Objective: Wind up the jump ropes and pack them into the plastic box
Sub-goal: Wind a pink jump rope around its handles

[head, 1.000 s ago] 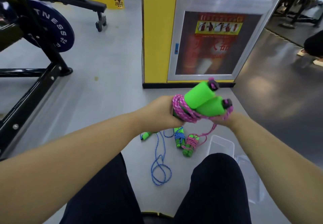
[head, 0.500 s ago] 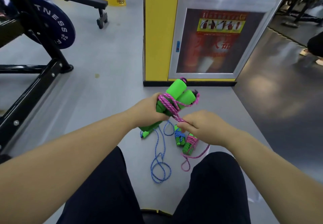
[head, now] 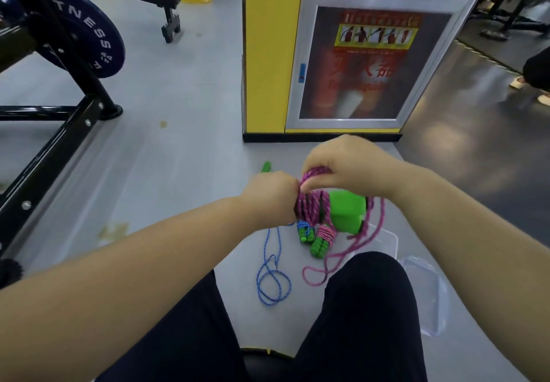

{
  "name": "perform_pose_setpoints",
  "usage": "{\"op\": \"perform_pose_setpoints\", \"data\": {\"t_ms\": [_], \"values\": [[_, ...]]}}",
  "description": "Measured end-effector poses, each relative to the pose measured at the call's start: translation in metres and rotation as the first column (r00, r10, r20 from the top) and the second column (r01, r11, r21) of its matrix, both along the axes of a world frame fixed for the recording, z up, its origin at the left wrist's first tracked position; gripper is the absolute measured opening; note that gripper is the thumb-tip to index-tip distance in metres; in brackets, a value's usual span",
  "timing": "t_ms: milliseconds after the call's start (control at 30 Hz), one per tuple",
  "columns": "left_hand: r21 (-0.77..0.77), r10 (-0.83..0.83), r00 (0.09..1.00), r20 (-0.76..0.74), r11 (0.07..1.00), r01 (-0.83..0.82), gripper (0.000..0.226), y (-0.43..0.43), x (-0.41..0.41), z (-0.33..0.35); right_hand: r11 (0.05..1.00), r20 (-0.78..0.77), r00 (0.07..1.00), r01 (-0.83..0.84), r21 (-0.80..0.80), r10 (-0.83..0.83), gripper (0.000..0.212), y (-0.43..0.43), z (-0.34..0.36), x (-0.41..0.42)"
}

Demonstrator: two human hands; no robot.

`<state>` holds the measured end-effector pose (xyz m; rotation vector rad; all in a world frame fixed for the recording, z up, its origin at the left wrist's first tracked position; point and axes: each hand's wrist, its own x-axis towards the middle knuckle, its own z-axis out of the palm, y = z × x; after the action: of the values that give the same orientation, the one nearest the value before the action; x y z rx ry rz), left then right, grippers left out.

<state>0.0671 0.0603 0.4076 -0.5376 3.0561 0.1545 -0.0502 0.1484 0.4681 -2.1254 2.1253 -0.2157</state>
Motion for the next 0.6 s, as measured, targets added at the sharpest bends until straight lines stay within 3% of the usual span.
{"op": "perform_pose_setpoints", "data": {"t_ms": [100,200,300,367,500,533,600], "values": [[0.16,-0.071,0.996,-0.057,0.984,0.08,0.028,0.003,0.004,0.009,0.992,0.327,0.94,0.07,0.108,-0.102,0.011,-0.002,0.002,-0.022],[0.33,-0.139,0.975,-0.171,0.925,0.19,0.029,-0.002,0.012,0.015,0.961,0.453,0.857,0.155,0.23,-0.246,0.007,-0.002,-0.018,-0.039],[0.43,-0.128,0.969,-0.211,0.878,0.21,0.029,-0.005,0.02,0.014,0.936,0.571,0.755,0.17,0.307,-0.324,0.032,0.004,-0.036,-0.038],[0.516,-0.055,0.974,-0.218,0.841,0.163,0.025,-0.009,0.025,0.012,0.912,0.577,0.711,0.251,0.325,-0.402,0.041,0.014,-0.053,-0.043],[0.579,0.063,0.971,-0.23,0.811,0.085,0.036,-0.025,0.031,0.006,0.852,0.56,0.655,0.284,0.44,-0.508,0.022,0.032,-0.081,-0.045],[0.576,0.094,0.965,-0.245,0.815,0.067,0.044,-0.029,0.032,0.006,0.863,0.498,0.727,0.269,0.428,-0.473,0.02,0.034,-0.087,-0.047],[0.605,0.151,0.95,-0.275,0.795,0.048,0.057,-0.04,0.035,0.008,0.861,0.466,0.746,0.289,0.419,-0.476,0.022,0.04,-0.093,-0.045]]}}
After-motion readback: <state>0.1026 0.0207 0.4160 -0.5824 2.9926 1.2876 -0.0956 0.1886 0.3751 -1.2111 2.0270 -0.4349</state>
